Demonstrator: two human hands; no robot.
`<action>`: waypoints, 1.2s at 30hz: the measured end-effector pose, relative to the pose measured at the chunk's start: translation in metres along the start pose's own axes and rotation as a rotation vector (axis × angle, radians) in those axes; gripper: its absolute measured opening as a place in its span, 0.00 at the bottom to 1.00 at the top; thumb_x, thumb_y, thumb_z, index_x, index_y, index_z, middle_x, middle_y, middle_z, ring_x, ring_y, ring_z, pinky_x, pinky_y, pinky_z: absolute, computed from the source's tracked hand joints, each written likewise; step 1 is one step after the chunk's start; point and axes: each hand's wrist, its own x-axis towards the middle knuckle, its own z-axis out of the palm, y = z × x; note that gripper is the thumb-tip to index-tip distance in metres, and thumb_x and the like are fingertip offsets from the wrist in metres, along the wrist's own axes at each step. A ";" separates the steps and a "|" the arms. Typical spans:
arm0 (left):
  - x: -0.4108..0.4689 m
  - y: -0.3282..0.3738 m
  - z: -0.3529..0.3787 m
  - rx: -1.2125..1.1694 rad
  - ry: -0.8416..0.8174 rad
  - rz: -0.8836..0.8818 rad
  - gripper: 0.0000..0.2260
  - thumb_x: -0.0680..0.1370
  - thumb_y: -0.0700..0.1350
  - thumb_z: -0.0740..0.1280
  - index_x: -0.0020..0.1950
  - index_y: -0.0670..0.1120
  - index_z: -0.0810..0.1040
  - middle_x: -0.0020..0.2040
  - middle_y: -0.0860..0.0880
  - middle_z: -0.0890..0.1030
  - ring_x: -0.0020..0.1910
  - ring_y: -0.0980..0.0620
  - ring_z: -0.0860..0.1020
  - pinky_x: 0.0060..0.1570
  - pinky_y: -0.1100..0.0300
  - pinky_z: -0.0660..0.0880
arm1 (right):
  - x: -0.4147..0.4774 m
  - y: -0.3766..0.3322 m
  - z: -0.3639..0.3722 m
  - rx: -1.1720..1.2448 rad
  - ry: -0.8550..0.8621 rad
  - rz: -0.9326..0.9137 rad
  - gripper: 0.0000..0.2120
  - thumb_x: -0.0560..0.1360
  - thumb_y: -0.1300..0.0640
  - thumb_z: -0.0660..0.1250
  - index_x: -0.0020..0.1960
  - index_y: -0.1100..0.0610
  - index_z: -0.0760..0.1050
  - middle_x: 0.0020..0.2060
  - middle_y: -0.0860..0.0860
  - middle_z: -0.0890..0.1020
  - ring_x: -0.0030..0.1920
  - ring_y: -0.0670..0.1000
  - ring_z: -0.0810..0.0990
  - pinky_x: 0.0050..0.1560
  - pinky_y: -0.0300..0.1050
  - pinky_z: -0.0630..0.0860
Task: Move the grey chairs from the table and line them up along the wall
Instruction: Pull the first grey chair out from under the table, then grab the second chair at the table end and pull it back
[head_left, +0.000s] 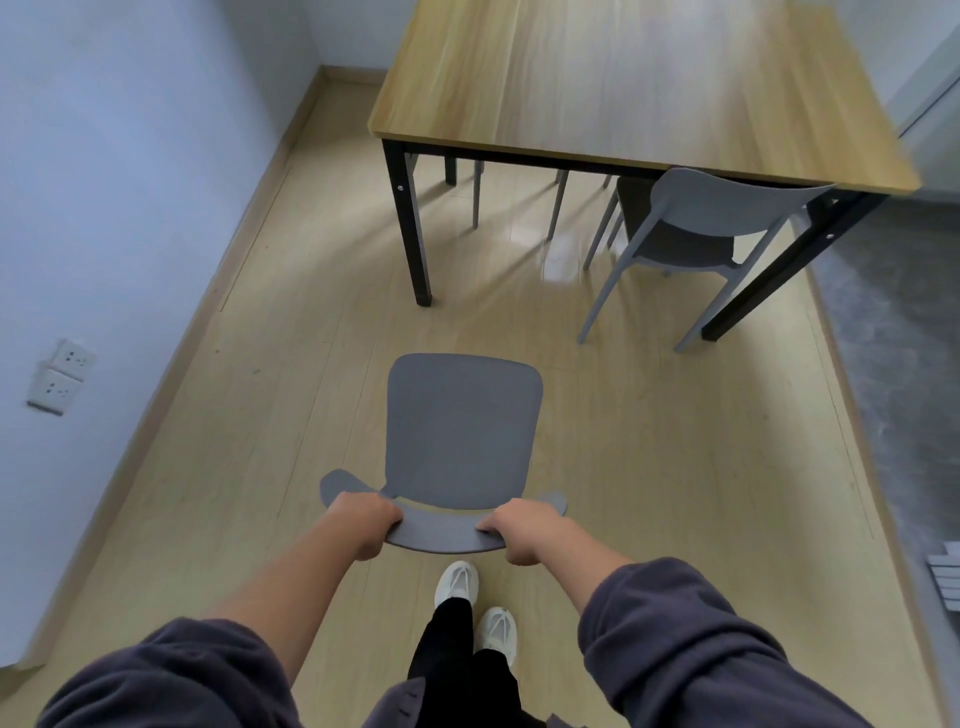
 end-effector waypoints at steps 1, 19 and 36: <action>0.001 -0.002 -0.012 0.009 -0.065 0.007 0.17 0.76 0.40 0.64 0.65 0.47 0.73 0.63 0.47 0.76 0.61 0.45 0.76 0.59 0.51 0.74 | -0.002 0.005 -0.005 0.024 -0.017 0.007 0.08 0.72 0.66 0.61 0.42 0.54 0.68 0.45 0.53 0.74 0.48 0.57 0.73 0.36 0.46 0.67; 0.075 0.180 -0.224 -0.415 0.544 0.183 0.16 0.79 0.47 0.60 0.67 0.49 0.73 0.61 0.51 0.81 0.60 0.48 0.77 0.56 0.53 0.75 | -0.079 0.233 -0.028 0.481 0.587 0.249 0.32 0.75 0.61 0.61 0.77 0.50 0.56 0.77 0.54 0.60 0.75 0.56 0.60 0.73 0.52 0.62; 0.171 0.300 -0.429 -0.552 0.769 0.128 0.15 0.78 0.47 0.63 0.65 0.49 0.75 0.60 0.50 0.81 0.60 0.48 0.78 0.55 0.55 0.75 | -0.114 0.505 -0.126 0.420 0.685 0.279 0.32 0.78 0.62 0.58 0.78 0.48 0.51 0.77 0.49 0.59 0.75 0.52 0.60 0.69 0.52 0.68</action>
